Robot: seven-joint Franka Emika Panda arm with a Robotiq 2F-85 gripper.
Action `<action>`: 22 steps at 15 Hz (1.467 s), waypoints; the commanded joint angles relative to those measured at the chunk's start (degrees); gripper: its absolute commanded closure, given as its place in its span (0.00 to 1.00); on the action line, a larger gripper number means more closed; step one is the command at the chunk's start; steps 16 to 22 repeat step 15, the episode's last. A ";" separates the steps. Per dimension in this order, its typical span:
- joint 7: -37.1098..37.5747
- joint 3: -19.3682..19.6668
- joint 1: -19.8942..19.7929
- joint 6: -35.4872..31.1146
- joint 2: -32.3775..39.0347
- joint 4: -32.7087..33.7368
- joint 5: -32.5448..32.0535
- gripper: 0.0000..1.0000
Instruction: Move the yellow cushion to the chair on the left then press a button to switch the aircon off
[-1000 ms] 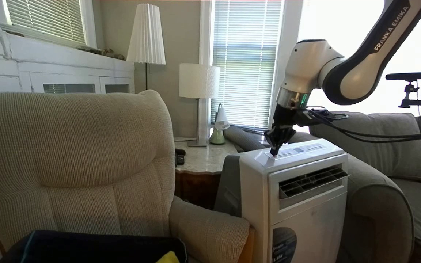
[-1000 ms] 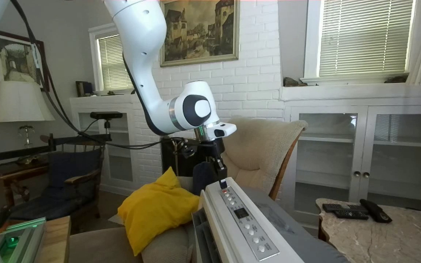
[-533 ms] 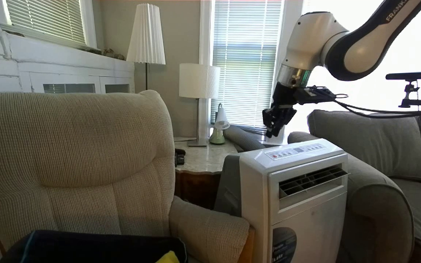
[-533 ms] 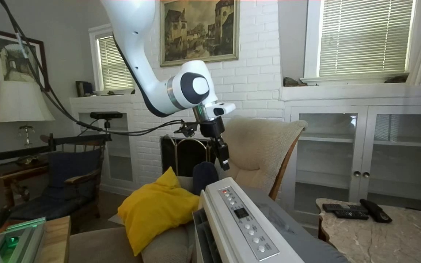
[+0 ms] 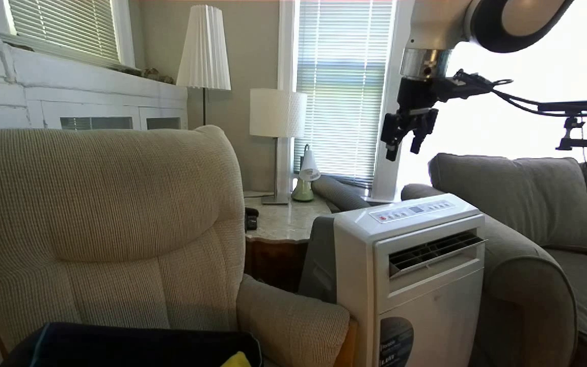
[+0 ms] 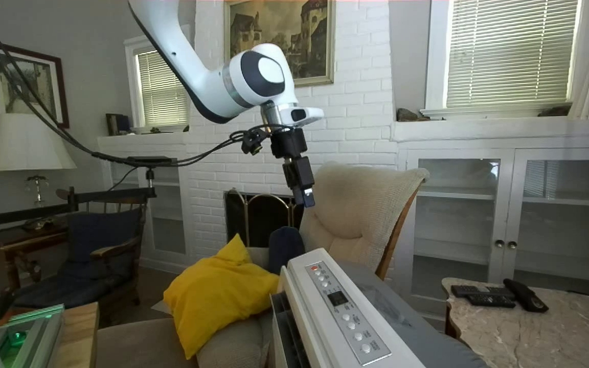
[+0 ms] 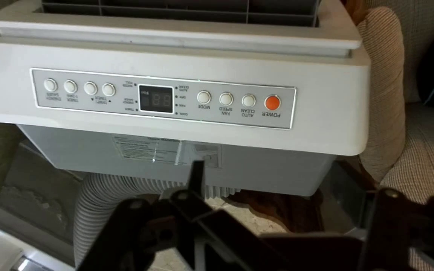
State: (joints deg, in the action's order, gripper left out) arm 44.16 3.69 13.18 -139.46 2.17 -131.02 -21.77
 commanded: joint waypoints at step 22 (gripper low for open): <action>-10.44 -7.25 -6.81 12.67 -7.72 0.03 10.86 0.00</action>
